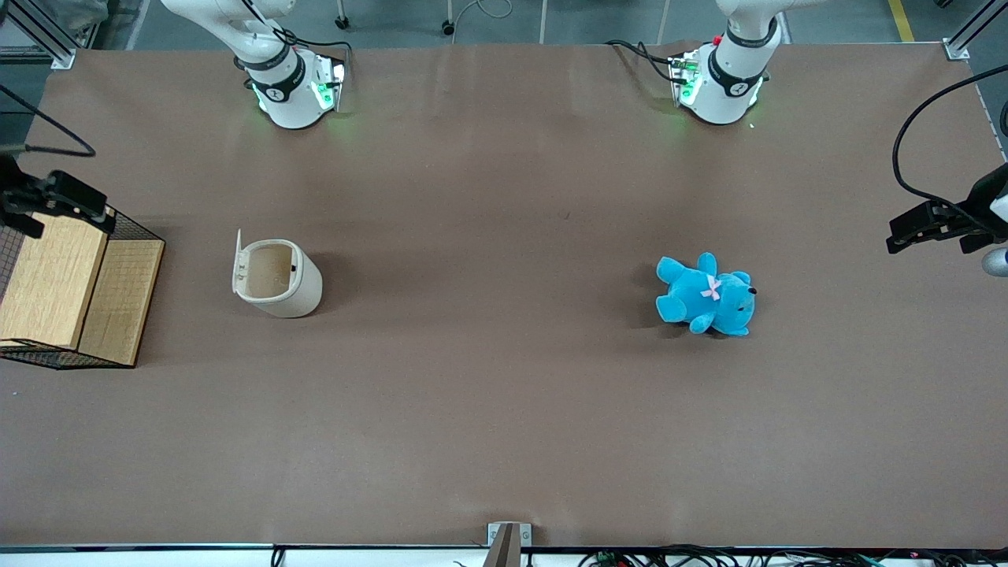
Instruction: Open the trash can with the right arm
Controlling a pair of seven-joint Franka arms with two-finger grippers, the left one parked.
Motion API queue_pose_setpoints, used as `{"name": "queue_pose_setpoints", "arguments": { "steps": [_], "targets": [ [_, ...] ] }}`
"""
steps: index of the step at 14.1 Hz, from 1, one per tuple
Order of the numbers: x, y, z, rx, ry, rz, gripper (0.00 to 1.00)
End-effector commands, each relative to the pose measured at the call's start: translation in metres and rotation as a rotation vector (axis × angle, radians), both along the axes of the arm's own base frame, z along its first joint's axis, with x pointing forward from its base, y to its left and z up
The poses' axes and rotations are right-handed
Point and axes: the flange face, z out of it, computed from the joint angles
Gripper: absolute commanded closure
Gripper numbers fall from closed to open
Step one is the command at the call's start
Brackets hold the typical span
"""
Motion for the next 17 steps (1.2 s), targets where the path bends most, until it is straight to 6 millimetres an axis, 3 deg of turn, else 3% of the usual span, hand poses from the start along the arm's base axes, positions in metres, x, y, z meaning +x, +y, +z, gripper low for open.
{"name": "queue_pose_setpoints", "arguments": {
  "steps": [1, 4, 8, 17],
  "targets": [
    [-0.015, 0.006, 0.005, -0.009, -0.006, 0.015, 0.00],
    [-0.015, 0.006, -0.007, -0.008, -0.017, 0.011, 0.00],
    [-0.010, -0.002, -0.004, -0.009, -0.052, -0.017, 0.00],
    [-0.011, 0.002, -0.002, -0.010, -0.050, -0.013, 0.00]
  ]
}}
